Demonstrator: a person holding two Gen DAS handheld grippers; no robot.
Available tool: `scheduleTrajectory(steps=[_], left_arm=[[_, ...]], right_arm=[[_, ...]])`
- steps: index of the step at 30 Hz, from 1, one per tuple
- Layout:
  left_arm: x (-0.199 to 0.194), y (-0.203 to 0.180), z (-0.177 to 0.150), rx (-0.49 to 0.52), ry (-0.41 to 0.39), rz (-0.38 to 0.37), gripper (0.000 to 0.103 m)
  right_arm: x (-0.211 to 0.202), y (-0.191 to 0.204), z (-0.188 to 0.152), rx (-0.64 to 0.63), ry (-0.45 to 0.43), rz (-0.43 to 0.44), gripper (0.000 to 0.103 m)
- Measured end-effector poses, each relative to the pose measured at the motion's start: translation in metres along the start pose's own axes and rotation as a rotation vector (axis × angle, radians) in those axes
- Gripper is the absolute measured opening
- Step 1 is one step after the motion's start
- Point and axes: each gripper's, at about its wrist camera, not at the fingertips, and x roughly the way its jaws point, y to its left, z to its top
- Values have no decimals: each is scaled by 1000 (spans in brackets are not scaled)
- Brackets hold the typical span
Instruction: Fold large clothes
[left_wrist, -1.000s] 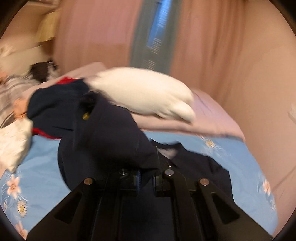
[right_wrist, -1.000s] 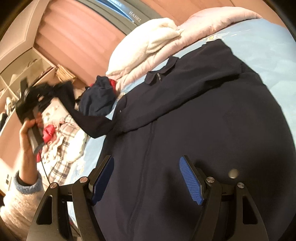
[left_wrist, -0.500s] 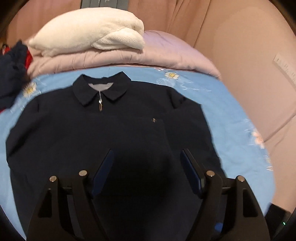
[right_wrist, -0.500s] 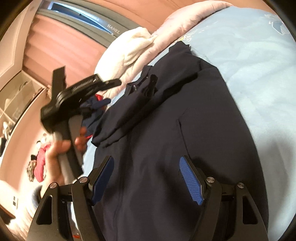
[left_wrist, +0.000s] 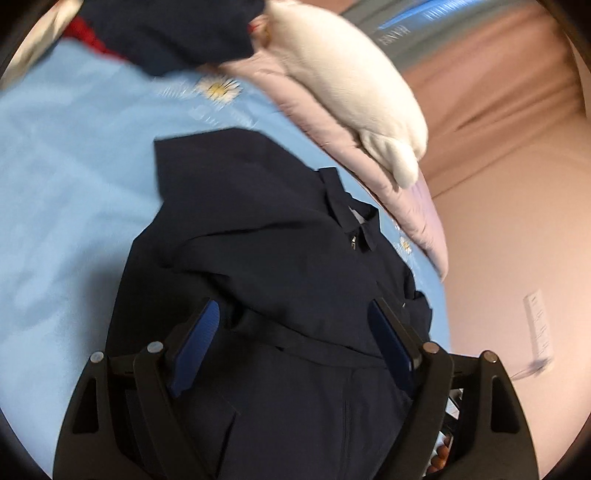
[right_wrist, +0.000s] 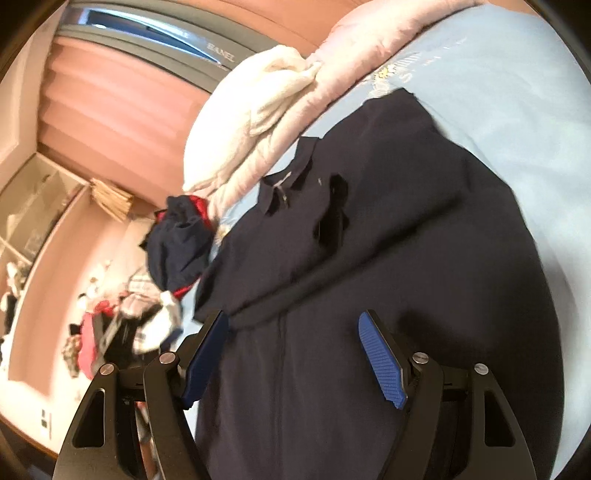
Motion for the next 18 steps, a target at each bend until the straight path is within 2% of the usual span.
scheduleTrajectory(steps=[2, 8, 9, 11, 12, 13, 14, 15, 16, 18], left_arm=[[6, 7, 5, -26, 21, -24, 83], [43, 21, 27, -112, 50, -14, 82], [48, 22, 31, -121, 52, -13, 82], [50, 27, 37, -128, 53, 6, 82], [51, 27, 40, -130, 44, 8, 82], [51, 27, 44, -132, 27, 10, 81], [48, 27, 47, -137, 7, 8, 81], [47, 28, 50, -143, -9, -2, 80], [44, 31, 52, -153, -25, -15, 79], [42, 34, 57, -175, -50, -24, 79]], right_arm=[[20, 4, 19, 5, 18, -21, 74], [59, 8, 53, 21, 46, -105, 74], [64, 8, 57, 22, 48, -126, 71], [75, 9, 63, 6, 85, -108, 67], [85, 8, 65, 8, 126, -136, 61], [92, 8, 66, 14, 155, -164, 40], [100, 6, 67, 19, 180, -184, 32], [104, 6, 69, 23, 190, -193, 28], [106, 8, 72, 9, 181, -183, 15], [102, 20, 79, -38, 133, -151, 15]])
